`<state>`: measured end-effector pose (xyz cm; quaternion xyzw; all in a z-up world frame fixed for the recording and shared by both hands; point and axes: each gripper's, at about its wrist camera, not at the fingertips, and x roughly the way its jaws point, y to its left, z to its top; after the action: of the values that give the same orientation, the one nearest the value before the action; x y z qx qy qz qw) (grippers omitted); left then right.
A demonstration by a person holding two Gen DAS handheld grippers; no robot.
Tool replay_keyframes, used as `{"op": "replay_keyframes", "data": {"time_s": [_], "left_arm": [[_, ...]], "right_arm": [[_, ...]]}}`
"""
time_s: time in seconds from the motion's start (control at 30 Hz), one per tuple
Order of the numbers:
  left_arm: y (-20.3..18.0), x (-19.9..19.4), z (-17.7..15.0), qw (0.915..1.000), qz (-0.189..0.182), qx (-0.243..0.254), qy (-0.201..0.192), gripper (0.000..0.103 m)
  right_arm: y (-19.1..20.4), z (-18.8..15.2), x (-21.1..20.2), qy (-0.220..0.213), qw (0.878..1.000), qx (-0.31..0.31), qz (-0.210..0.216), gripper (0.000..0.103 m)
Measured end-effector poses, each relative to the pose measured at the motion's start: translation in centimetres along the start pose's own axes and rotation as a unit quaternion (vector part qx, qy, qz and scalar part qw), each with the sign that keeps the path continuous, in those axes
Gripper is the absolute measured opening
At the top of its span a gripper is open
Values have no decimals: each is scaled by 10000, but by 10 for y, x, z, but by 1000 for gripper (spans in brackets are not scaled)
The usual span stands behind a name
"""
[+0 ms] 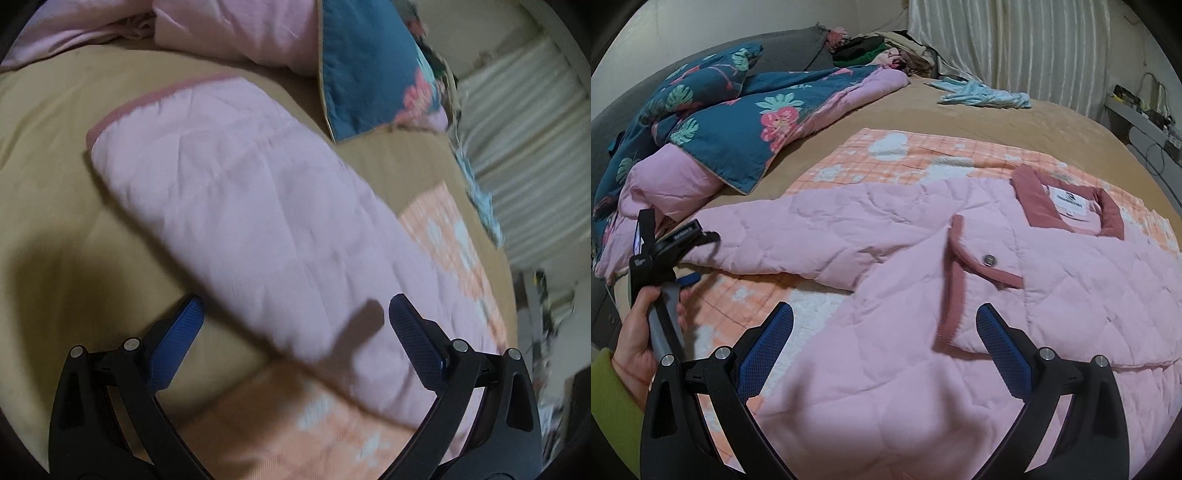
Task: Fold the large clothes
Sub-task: 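Move the left tool to the other sleeve's cuff, then grasp the sleeve cuff with the left tool and lift it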
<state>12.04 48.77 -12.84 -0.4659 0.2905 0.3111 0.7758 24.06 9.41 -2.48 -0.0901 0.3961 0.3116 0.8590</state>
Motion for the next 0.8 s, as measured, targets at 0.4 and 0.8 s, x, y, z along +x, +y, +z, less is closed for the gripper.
{"op": "replay_keyframes", "data": {"time_s": [0.4,0.8], "left_arm": [[16,-27,29,9967,-45,-210,-784,17],[-116,-162,-4,9638,-1349,1600,-1651,11]], "right_arm": [[-70,-23,-22,-86,9966,776,-279,99],[-108,-44,-83,-425,9920,1134,-348,99]]}}
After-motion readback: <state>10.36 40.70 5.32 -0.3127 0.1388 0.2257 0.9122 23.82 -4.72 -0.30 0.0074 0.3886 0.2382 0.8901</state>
